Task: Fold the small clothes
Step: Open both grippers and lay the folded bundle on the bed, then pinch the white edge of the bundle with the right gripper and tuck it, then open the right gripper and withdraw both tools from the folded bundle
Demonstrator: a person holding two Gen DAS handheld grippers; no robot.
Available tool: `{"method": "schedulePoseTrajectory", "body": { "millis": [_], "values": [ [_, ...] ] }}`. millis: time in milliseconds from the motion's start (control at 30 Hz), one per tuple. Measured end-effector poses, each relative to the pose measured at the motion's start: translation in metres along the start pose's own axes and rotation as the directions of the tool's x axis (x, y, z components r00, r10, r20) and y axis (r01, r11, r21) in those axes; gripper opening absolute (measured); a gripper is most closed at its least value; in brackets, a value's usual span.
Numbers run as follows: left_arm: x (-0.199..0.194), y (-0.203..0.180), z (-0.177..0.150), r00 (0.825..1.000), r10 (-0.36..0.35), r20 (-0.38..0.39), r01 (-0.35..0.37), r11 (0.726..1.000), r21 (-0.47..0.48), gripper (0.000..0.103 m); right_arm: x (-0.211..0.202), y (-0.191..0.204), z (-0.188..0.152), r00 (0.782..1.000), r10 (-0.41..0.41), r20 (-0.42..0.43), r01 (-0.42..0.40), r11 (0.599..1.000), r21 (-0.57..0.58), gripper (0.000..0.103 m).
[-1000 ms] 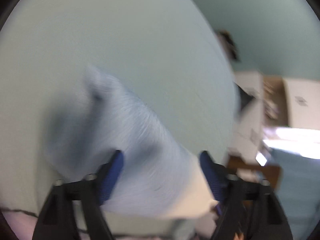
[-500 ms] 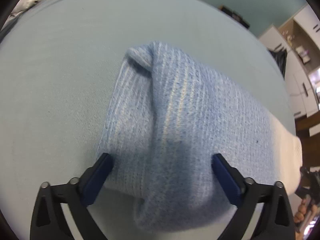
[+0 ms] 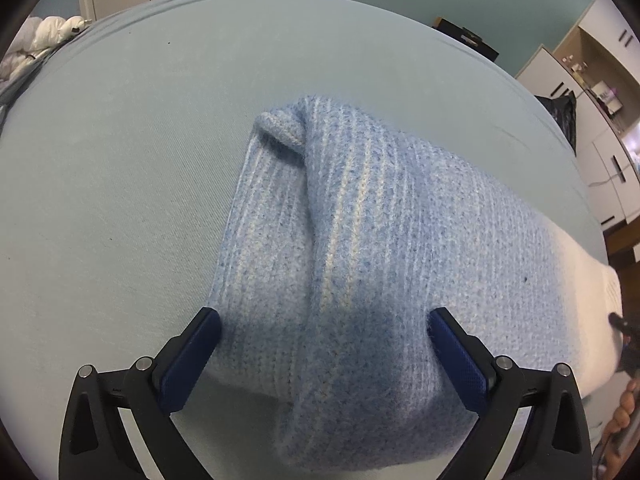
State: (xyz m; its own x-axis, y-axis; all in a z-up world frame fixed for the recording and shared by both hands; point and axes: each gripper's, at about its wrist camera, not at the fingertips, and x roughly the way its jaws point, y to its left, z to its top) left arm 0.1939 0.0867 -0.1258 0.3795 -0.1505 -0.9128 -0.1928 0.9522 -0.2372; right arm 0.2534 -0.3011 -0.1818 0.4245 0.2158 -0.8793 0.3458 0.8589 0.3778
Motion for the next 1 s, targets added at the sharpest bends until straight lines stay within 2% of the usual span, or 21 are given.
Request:
{"method": "schedulePoseTrajectory", "body": {
  "millis": [33, 133, 233, 300, 367, 433, 500, 567, 633, 667, 700, 733, 767, 800, 833, 867, 900, 967, 1000],
  "values": [
    [0.001, 0.001, 0.0, 1.0, -0.001, 0.0, 0.001, 1.0, 0.0, 0.103, 0.006, -0.005, 0.002, 1.0, 0.013, -0.003, -0.013, 1.0, 0.02, 0.035],
    [0.002, 0.009, -0.002, 1.0, 0.005, -0.002, -0.005, 1.0, 0.002, 0.103, 0.015, -0.014, 0.004, 0.997, 0.066, -0.035, -0.064, 0.996, 0.059, 0.016],
    [0.002, 0.009, -0.002, 1.0, 0.025, -0.008, -0.025, 1.0, 0.014, 0.103, -0.016, -0.011, -0.003, 0.995, 0.067, 0.07, -0.071, 0.995, 0.065, 0.012],
    [0.001, 0.008, -0.002, 0.999, 0.033, -0.008, -0.033, 0.999, 0.022, 0.103, -0.046, -0.001, -0.016, 0.986, 0.064, 0.155, -0.074, 0.995, 0.064, 0.011],
    [0.001, 0.007, -0.002, 0.999, 0.034, -0.008, -0.034, 0.999, 0.031, 0.103, -0.057, 0.004, -0.027, 0.981, 0.029, 0.193, -0.041, 0.997, 0.059, 0.011],
    [0.001, 0.005, -0.002, 0.999, 0.037, -0.002, -0.037, 0.998, 0.047, 0.103, -0.048, -0.012, -0.029, 0.986, -0.012, 0.163, -0.003, 0.995, 0.095, 0.011],
    [0.001, 0.005, 0.0, 0.999, 0.033, -0.003, -0.033, 0.998, 0.052, 0.103, -0.018, -0.037, -0.023, 0.996, -0.025, 0.087, 0.009, 0.983, 0.183, 0.012],
    [-0.001, 0.006, 0.003, 1.0, 0.029, -0.012, -0.028, 0.999, 0.043, 0.103, 0.015, -0.054, -0.014, 0.999, 0.018, 0.026, -0.025, 0.965, 0.263, 0.012],
    [-0.008, 0.011, 0.004, 0.999, 0.037, -0.029, -0.036, 0.998, 0.042, 0.103, 0.019, -0.061, -0.016, 0.997, 0.052, 0.051, -0.065, 0.951, 0.303, 0.019],
    [-0.017, 0.011, 0.007, 0.998, 0.059, -0.022, -0.058, 0.997, 0.052, 0.103, 0.012, -0.059, -0.018, 0.997, 0.044, 0.061, -0.062, 0.947, 0.315, 0.021],
    [-0.026, 0.01, 0.008, 0.997, 0.083, 0.003, -0.083, 0.995, 0.06, 0.103, 0.002, -0.056, -0.022, 0.998, 0.014, 0.067, -0.034, 0.946, 0.323, 0.029],
    [-0.041, 0.006, 0.009, 0.99, 0.124, 0.063, -0.128, 0.989, 0.078, 0.103, -0.009, -0.05, -0.022, 0.996, -0.045, 0.075, 0.018, 0.943, 0.331, 0.043],
    [-0.051, 0.003, 0.009, 0.983, 0.145, 0.111, -0.155, 0.984, 0.091, 0.103, -0.024, -0.041, -0.023, 0.985, -0.14, 0.1, 0.099, 0.936, 0.337, 0.054],
    [-0.065, -0.003, 0.008, 0.973, 0.156, 0.173, -0.176, 0.979, 0.107, 0.103, -0.04, -0.03, -0.025, 0.961, -0.23, 0.156, 0.169, 0.929, 0.331, 0.071],
    [-0.076, -0.01, 0.007, 0.963, 0.149, 0.224, -0.179, 0.976, 0.12, 0.103, -0.053, -0.017, -0.026, 0.931, -0.286, 0.226, 0.213, 0.93, 0.298, 0.081],
    [-0.083, -0.016, 0.005, 0.96, 0.132, 0.249, -0.168, 0.977, 0.129, 0.103, -0.063, -0.001, -0.025, 0.905, -0.303, 0.298, 0.238, 0.942, 0.236, 0.083],
    [-0.088, -0.024, 0.004, 0.959, 0.098, 0.265, -0.141, 0.979, 0.146, 0.103, -0.067, 0.014, -0.024, 0.891, -0.296, 0.344, 0.251, 0.953, 0.171, 0.084],
    [-0.087, -0.041, 0.0, 0.965, 0.044, 0.26, -0.096, 0.977, 0.189, 0.103, -0.066, 0.05, -0.026, 0.875, -0.268, 0.403, 0.282, 0.959, 0.025, 0.091],
    [-0.082, -0.05, -0.001, 0.968, 0.04, 0.246, -0.094, 0.973, 0.211, 0.103, -0.061, 0.062, -0.025, 0.873, -0.262, 0.411, 0.297, 0.955, -0.022, 0.102]
  ]
}}
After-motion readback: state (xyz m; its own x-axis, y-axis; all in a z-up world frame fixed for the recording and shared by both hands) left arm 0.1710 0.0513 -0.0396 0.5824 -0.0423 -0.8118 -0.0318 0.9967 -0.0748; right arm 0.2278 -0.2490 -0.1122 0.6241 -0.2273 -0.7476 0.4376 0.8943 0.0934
